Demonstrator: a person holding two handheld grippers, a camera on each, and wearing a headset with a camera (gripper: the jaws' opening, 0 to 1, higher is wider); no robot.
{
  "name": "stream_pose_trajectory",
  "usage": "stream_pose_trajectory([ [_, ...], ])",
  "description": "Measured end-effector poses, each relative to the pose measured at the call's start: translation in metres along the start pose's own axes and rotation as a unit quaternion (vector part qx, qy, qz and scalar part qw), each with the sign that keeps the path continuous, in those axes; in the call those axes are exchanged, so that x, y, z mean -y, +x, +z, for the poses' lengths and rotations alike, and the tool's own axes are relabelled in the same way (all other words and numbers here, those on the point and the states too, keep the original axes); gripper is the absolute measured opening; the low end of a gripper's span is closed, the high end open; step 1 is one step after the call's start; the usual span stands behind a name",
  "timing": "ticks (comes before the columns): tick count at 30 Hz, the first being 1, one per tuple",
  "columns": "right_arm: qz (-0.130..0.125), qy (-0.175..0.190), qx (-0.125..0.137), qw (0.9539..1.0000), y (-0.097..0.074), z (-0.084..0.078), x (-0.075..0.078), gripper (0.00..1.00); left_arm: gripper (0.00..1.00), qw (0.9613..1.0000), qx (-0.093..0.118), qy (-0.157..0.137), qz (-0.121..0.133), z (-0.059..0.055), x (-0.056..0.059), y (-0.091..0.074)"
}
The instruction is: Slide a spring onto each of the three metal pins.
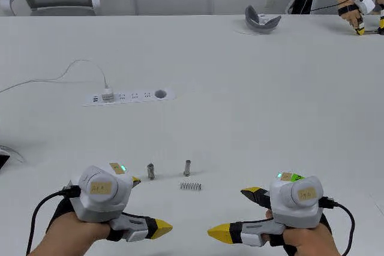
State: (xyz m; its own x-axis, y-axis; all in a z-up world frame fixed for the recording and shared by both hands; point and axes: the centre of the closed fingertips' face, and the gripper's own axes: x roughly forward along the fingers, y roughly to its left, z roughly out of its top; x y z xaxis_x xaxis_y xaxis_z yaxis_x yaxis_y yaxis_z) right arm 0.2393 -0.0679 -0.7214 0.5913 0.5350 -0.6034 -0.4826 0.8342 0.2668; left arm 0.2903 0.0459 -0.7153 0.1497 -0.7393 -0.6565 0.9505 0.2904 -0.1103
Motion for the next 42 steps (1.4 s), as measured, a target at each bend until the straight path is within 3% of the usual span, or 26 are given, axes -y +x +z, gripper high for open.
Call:
stream_pose_trajectory([
  [11,0.005,0.005,-0.008,0.9999,0.0,-0.009,-0.001,0.86,0.76,0.9973,-0.032,0.055,-0.037,0.006,0.007,0.026],
  [19,0.009,0.014,-0.006,0.9998,0.001,-0.013,-0.001,0.86,0.74,0.9951,-0.04,0.074,-0.053,0.014,0.006,0.045],
  [25,0.011,0.019,-0.004,0.9997,0.002,-0.012,-0.001,0.86,0.72,0.9927,-0.051,0.089,-0.064,0.013,0.007,0.06],
  [42,0.02,0.022,-0.005,0.9995,0.005,-0.011,-0.003,0.86,0.62,0.9958,-0.048,0.045,-0.064,0.013,-0.004,0.109],
])
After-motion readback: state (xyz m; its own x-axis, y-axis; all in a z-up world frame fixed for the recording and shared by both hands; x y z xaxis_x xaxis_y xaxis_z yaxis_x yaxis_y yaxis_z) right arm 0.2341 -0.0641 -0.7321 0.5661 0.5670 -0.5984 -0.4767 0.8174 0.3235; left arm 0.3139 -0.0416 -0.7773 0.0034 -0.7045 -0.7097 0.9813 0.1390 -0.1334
